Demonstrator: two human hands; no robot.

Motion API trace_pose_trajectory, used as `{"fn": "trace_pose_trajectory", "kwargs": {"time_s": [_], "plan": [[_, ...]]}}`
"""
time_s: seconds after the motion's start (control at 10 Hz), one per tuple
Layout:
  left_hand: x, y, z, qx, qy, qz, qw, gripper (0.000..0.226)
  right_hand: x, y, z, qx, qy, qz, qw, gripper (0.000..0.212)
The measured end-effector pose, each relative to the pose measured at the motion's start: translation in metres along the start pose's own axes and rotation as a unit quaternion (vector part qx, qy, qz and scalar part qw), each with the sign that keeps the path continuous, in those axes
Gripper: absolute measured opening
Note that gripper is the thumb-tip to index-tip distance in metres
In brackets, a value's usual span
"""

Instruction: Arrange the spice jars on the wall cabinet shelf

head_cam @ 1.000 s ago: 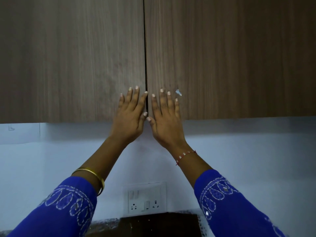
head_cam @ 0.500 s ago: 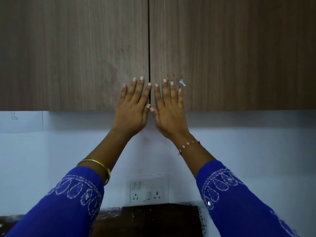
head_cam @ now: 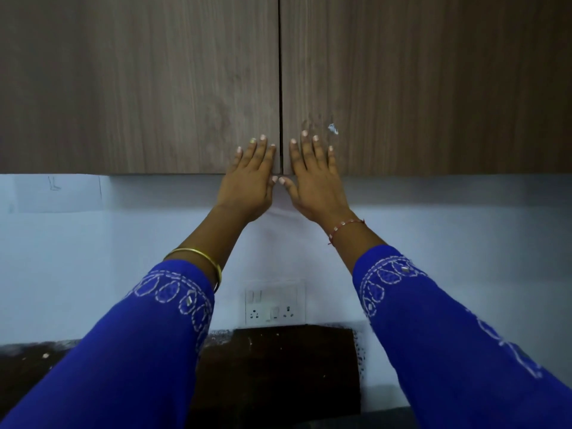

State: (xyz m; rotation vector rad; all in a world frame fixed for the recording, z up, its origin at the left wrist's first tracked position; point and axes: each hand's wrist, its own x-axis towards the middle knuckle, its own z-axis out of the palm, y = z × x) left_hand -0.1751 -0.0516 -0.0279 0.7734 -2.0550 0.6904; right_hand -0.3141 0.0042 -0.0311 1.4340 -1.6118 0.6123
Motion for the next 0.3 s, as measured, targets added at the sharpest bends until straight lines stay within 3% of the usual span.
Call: {"fn": "trace_pose_trajectory", "kwargs": {"time_s": [0.3], "plan": [[-0.041, -0.014, -0.021, -0.033, 0.077, -0.021, 0.996, 0.058, -0.025, -0.020, -0.029, -0.015, 0.056, -0.016, 0.998, 0.070]]}}
